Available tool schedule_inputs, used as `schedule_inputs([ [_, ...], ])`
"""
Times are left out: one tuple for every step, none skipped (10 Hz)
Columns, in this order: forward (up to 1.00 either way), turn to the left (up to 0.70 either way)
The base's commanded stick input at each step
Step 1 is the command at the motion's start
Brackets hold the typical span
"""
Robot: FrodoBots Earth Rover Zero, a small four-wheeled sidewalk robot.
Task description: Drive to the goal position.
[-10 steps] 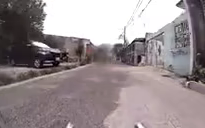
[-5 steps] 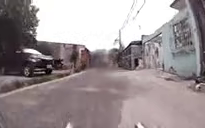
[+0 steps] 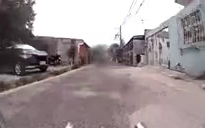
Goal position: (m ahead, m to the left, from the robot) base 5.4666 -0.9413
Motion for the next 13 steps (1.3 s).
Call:
schedule_inputs([
  [1.00, 0.00],
  [1.00, 0.00],
  [1.00, 0.00],
  [1.00, 0.00],
  [1.00, 0.00],
  [1.00, 0.00],
  [1.00, 0.00],
  [1.00, 0.00],
  [1.00, 0.00],
  [1.00, 0.00],
  [1.00, 0.00],
  [1.00, 0.00],
  [1.00, 0.00],
])
